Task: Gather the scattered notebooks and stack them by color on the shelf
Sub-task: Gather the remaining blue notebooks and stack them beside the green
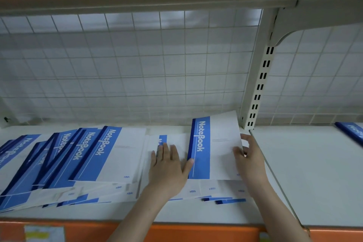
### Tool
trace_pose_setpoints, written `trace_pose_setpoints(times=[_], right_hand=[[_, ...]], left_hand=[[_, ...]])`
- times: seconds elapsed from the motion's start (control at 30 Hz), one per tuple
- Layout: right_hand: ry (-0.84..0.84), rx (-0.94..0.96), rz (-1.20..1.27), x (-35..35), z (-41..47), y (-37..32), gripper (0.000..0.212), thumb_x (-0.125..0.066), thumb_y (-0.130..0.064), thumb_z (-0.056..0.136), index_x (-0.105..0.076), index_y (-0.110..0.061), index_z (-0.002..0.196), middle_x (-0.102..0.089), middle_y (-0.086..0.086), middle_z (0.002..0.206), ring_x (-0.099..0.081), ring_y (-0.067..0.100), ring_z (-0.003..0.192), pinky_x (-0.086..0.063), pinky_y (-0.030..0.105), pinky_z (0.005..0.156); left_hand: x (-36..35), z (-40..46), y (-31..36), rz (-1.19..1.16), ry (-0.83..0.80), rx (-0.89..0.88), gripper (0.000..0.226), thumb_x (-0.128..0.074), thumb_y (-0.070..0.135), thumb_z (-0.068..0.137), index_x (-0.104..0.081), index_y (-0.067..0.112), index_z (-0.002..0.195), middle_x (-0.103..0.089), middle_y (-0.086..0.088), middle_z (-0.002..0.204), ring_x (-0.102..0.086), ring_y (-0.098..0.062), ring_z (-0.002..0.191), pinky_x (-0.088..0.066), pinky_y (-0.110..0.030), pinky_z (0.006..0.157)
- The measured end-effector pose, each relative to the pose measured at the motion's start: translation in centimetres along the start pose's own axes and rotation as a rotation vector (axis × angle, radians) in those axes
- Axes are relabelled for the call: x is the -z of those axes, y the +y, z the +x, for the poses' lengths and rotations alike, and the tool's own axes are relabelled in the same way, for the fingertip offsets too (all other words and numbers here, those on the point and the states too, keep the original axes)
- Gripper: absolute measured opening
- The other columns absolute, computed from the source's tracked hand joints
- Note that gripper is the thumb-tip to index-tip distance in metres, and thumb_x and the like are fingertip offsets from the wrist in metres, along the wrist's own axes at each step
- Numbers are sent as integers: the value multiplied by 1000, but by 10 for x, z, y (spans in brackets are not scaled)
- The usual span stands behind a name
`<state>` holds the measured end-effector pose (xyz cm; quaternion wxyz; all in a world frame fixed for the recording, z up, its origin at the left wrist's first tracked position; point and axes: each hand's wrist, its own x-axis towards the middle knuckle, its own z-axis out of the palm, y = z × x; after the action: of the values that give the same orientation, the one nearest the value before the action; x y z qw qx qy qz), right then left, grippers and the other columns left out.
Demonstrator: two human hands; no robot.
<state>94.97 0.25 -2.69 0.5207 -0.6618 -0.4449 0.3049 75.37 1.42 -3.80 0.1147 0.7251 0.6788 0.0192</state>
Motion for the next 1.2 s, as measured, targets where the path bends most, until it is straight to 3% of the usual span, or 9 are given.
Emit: trace_pose_setpoints(times=[0.27, 0.43, 0.57, 0.67, 0.8, 0.9, 0.97, 1.03, 1.2], right_hand=[[16, 6, -85, 3, -1, 6, 30, -43, -2, 93, -47, -25, 112, -60, -1, 75, -58, 21, 66, -47, 33, 58], [16, -4, -81, 4, -1, 5, 30, -43, -2, 92, -46, -24, 110, -60, 5, 71, -52, 20, 59, -47, 35, 56], [6, -16, -86, 5, -2, 3, 28, -43, -3, 91, -46, -24, 110, -61, 5, 71, -54, 20, 59, -49, 33, 48], [5, 11, -96, 4, -4, 2, 26, -45, -5, 89, -49, -20, 111, -60, 5, 62, -53, 18, 54, -45, 30, 47], [-31, 28, -85, 2, -7, -1, 34, -53, -11, 89, -48, -17, 122, -63, 7, 71, -56, 16, 56, -43, 21, 38], [-82, -3, -27, 3, -7, -1, 52, -59, -15, 90, -38, -17, 138, -62, -1, 93, -59, 6, 70, -45, 16, 44], [-143, -64, 77, 4, -6, -2, 37, -59, -12, 91, -49, -16, 127, -66, 3, 108, -65, 17, 83, -56, 32, 63], [-187, -104, 156, 6, -7, -3, 20, -57, -8, 92, -56, -13, 111, -68, 11, 105, -66, 32, 92, -55, 51, 81], [-150, -176, 351, 12, -6, -7, 23, -53, -4, 93, -52, -11, 115, -67, 21, 104, -66, 42, 92, -53, 58, 80]], left_hand=[[-8, 6, 32, -304, -51, -154, 77, -16, 58, 97, 7, 8, 151, 12, -4, 160, 14, -15, 146, 7, -29, 117], [-1, 8, 40, -813, -1, -195, 59, -30, 44, 101, -12, 22, 153, -6, 10, 160, -6, -6, 146, -7, -28, 119], [-5, 7, 25, -306, 310, 1, 57, -37, 39, 99, -24, 14, 149, -21, -4, 156, -22, -21, 143, -25, -32, 115], [-6, 3, 22, -139, 335, 33, 61, -34, 50, 97, -29, 12, 144, -39, -4, 144, -32, -23, 132, -29, -31, 108], [-4, 5, 26, -541, 277, -146, 49, -52, 32, 94, -39, 15, 139, -49, 1, 130, -38, -19, 127, -33, -30, 107], [0, 4, 25, -873, 246, -160, 41, -63, 10, 86, -51, 30, 119, -54, 13, 109, -53, 4, 101, -45, -8, 79], [3, 5, 25, -1051, 198, -135, 49, -64, 1, 84, -44, 41, 104, -49, 26, 101, -51, 15, 89, -40, 2, 66], [5, 5, 23, -1156, 196, -108, 46, -62, -1, 86, -45, 34, 111, -52, 24, 105, -49, 12, 92, -40, 3, 67], [5, 5, 10, -838, 451, -43, 36, -39, 4, 98, -59, 16, 125, -63, 0, 121, -58, -16, 108, -44, -19, 87]])
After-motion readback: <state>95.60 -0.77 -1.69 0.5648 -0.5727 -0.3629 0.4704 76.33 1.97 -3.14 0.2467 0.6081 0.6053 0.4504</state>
